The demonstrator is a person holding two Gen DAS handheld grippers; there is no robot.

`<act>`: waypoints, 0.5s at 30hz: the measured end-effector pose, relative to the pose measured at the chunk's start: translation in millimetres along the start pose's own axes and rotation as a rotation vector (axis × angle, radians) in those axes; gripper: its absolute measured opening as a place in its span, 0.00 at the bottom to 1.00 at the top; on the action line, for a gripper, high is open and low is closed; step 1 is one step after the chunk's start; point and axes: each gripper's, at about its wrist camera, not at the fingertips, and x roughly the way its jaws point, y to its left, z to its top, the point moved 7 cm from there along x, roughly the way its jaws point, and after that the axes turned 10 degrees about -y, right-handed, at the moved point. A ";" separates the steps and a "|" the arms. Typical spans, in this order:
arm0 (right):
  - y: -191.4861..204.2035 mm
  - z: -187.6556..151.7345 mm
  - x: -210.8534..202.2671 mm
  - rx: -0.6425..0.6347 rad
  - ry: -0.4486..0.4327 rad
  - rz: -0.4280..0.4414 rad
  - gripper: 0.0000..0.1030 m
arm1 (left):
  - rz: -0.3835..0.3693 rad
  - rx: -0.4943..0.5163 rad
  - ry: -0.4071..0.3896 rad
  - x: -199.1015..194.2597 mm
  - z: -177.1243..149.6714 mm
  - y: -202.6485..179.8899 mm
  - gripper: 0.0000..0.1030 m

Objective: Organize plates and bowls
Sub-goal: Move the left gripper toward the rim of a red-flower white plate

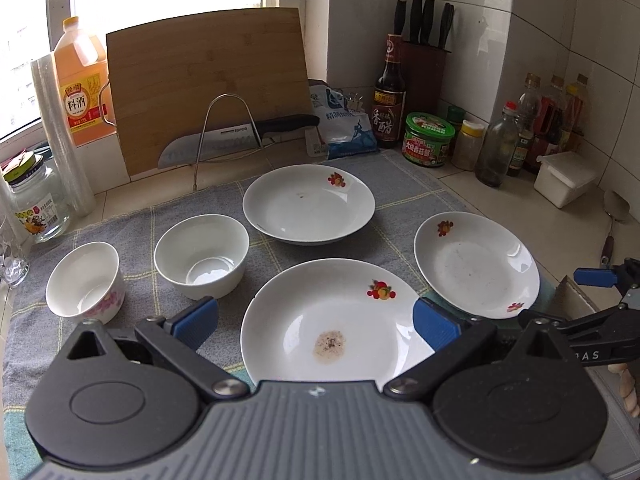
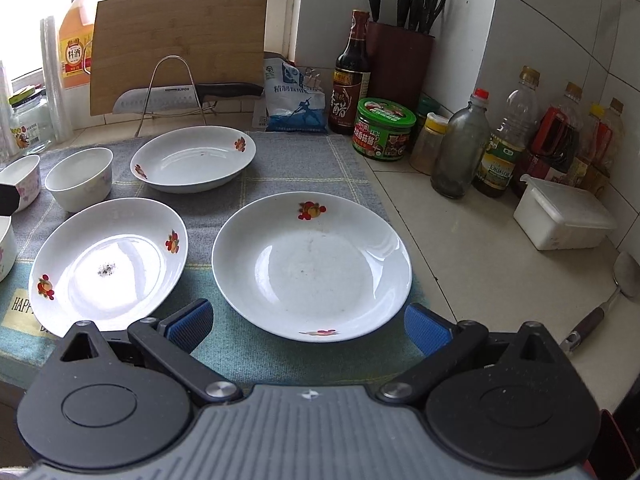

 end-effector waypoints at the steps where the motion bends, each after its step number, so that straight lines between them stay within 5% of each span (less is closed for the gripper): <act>1: -2.8 -2.4 3.9 -0.003 0.007 0.011 1.00 | 0.001 0.007 0.002 3.5 1.1 -4.3 0.99; 15: -23.5 -32.5 53.9 -0.023 0.098 0.095 1.00 | -0.072 0.044 0.084 63.0 10.9 -51.4 0.99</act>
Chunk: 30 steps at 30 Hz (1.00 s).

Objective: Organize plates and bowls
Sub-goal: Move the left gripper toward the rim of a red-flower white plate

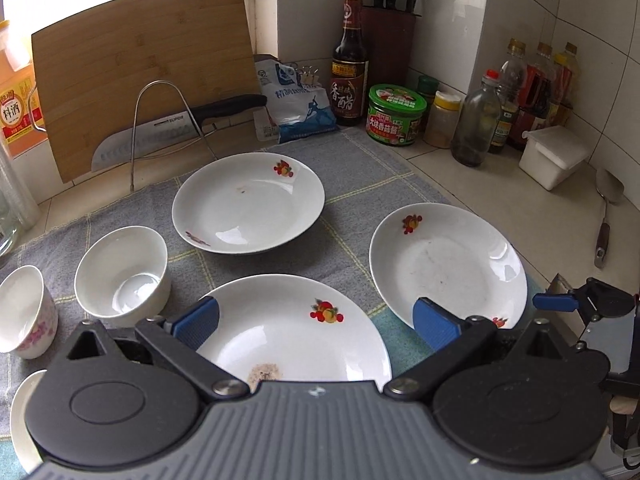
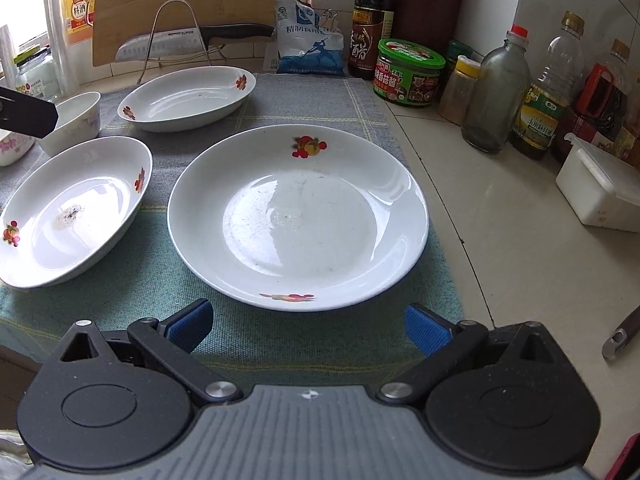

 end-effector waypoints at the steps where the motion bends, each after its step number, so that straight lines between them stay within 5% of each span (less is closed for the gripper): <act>1: -0.1 -0.1 2.3 -0.003 0.000 0.005 1.00 | -0.008 0.007 0.006 3.7 0.9 -2.8 0.99; 7: -1.3 -1.0 20.6 -0.019 0.033 0.033 1.00 | -0.055 0.056 0.012 22.7 8.4 -21.4 0.99; 23: -10.1 2.8 27.7 -0.033 -0.055 0.093 1.00 | -0.190 0.155 -0.002 65.9 28.5 -52.9 0.99; 30: -9.5 0.6 25.6 -0.036 -0.083 0.093 1.00 | -0.283 0.171 0.090 95.0 29.6 -61.6 0.99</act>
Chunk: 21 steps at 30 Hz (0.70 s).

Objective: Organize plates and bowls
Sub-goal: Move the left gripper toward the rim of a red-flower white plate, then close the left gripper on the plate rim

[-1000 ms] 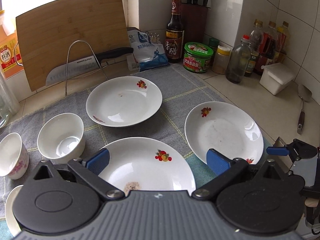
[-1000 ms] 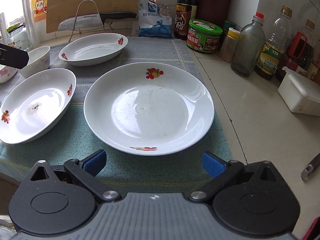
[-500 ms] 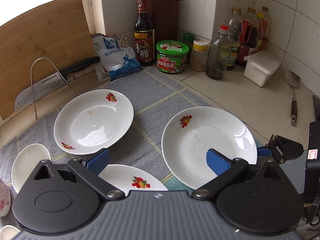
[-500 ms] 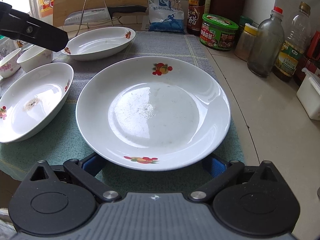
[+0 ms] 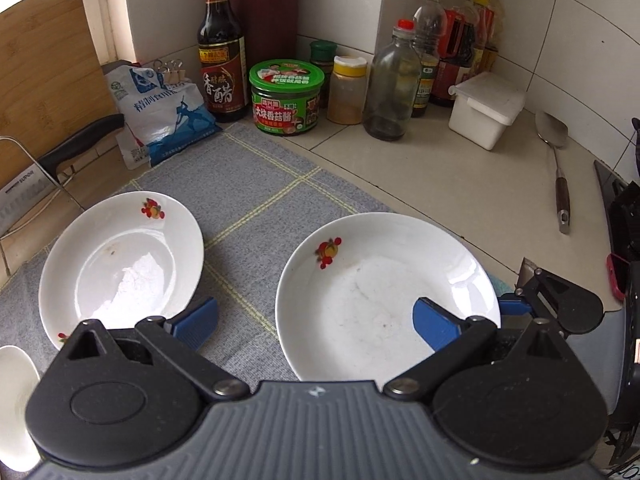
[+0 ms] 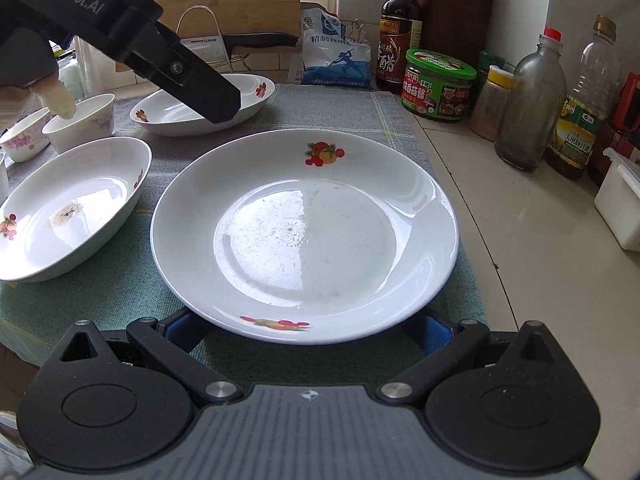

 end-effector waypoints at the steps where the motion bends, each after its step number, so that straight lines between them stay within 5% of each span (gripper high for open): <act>1: 0.0 0.0 -0.2 0.000 -0.002 0.000 1.00 | -0.027 -0.011 0.004 4.5 0.8 0.3 0.99; 9: -0.1 -0.6 -1.3 0.001 -0.022 -0.003 1.00 | -0.091 0.111 0.066 36.4 5.3 -10.7 0.99; 21: -0.2 1.3 -0.4 -0.014 -0.020 0.014 1.00 | -0.186 0.165 0.205 79.9 9.9 -16.0 0.93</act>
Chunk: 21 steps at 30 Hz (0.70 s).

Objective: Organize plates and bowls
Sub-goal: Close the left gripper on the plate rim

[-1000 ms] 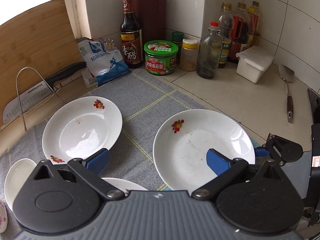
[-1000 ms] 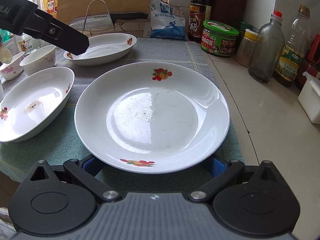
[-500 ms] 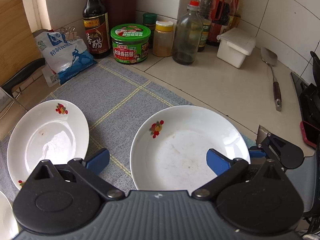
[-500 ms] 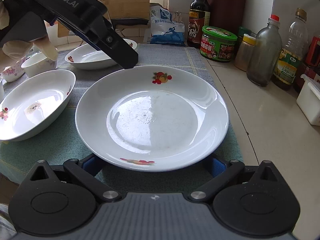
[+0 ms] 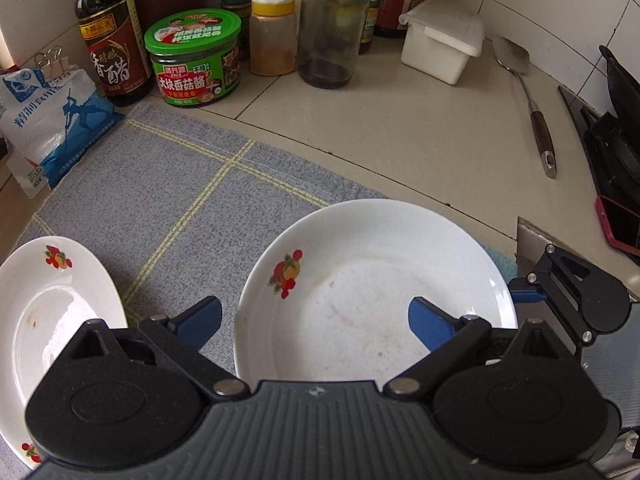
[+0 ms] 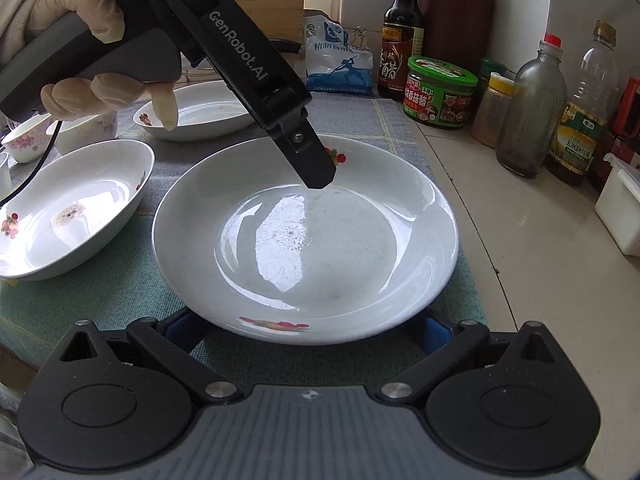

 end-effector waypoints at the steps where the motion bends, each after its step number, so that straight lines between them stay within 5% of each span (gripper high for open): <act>1: -0.1 0.3 0.2 -0.002 0.002 0.003 1.00 | -0.011 0.004 0.010 2.9 1.0 0.1 0.90; 21: -0.4 3.9 1.6 -0.019 0.010 0.041 1.00 | -0.148 0.059 0.224 35.5 6.4 4.4 0.77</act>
